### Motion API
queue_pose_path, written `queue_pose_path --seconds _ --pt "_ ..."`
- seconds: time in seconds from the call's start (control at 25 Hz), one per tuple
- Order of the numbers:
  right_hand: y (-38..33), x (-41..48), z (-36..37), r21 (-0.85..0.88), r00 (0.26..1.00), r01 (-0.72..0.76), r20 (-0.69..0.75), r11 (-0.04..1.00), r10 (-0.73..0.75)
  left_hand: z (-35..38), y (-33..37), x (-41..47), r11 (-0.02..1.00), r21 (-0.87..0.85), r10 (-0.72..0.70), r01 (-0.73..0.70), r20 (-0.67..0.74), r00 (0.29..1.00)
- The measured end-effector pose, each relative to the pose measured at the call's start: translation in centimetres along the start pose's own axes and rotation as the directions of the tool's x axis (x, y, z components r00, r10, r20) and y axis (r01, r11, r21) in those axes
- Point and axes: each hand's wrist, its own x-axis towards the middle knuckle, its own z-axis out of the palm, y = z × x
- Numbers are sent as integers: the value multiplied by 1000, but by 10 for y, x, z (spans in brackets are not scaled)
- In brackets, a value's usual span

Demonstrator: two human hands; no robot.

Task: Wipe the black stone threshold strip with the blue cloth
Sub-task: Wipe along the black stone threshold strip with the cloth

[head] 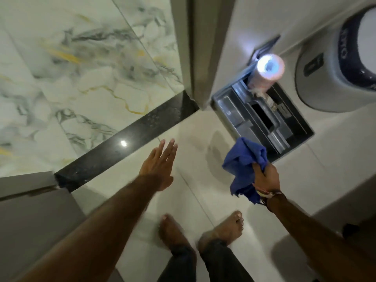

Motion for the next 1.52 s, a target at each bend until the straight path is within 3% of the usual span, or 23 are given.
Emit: queue_pose_path --seconds 0.12,0.36,0.4,0.48,0.56,0.64,0.68,0.72,0.84,0.92,1.0,1.04,1.16,1.32,1.36,1.4,1.44,1.48,1.52 --pt "-13 -6 19 -147 1000 -6 19 989 9 28 -43 -42 991 -102 -89 91 28 996" --pt "-63 66 118 -488 955 111 295 865 44 146 -87 -43 949 -248 -175 194 97 980" --pt "-78 83 137 -536 954 170 299 827 -2 163 -92 -35 939 -271 -190 211 104 976" --pt "-106 115 175 -561 938 346 219 752 -268 199 -100 -10 905 -347 -224 246 102 969" --pt "-136 143 207 -472 810 553 112 687 -575 231 -111 21 857 -440 -274 270 54 960" --pt "-156 171 230 -466 605 733 114 496 -788 258 -123 49 816 -506 -331 279 -13 944" --pt "-158 185 241 -504 542 767 176 398 -822 270 -128 61 801 -531 -350 276 -40 936" --pt "-154 197 254 -520 526 784 266 339 -808 282 -131 71 789 -554 -363 267 -69 929" --pt "-112 227 299 -557 592 787 560 265 -580 317 -135 96 762 -620 -421 186 -257 870" --pt "-82 240 312 -538 542 813 559 223 -627 336 -136 106 772 -618 -429 150 -332 840" --pt "-72 243 323 -463 503 826 347 322 -791 346 -134 111 771 -625 -440 121 -385 811" --pt "-74 244 333 -431 550 792 196 432 -812 349 -134 114 770 -629 -448 110 -409 795" --pt "-91 240 386 -451 759 557 -64 697 -648 353 -133 118 781 -616 -459 101 -457 762" --pt "-108 231 432 -501 893 289 -166 816 -419 353 -130 116 773 -623 -489 119 -466 738" --pt "-105 231 433 -548 883 302 -148 780 -446 353 -130 116 773 -622 -493 123 -467 734" --pt "-98 228 433 -629 831 396 -66 669 -553 353 -131 116 773 -621 -495 127 -465 734" --pt "-90 225 432 -689 714 559 117 461 -690 354 -131 116 774 -619 -495 132 -463 735" --pt "-83 222 433 -654 566 716 341 244 -751 355 -131 117 778 -614 -492 135 -461 738" --pt "-79 220 436 -580 449 809 501 98 -740 356 -131 118 782 -608 -488 137 -460 742"
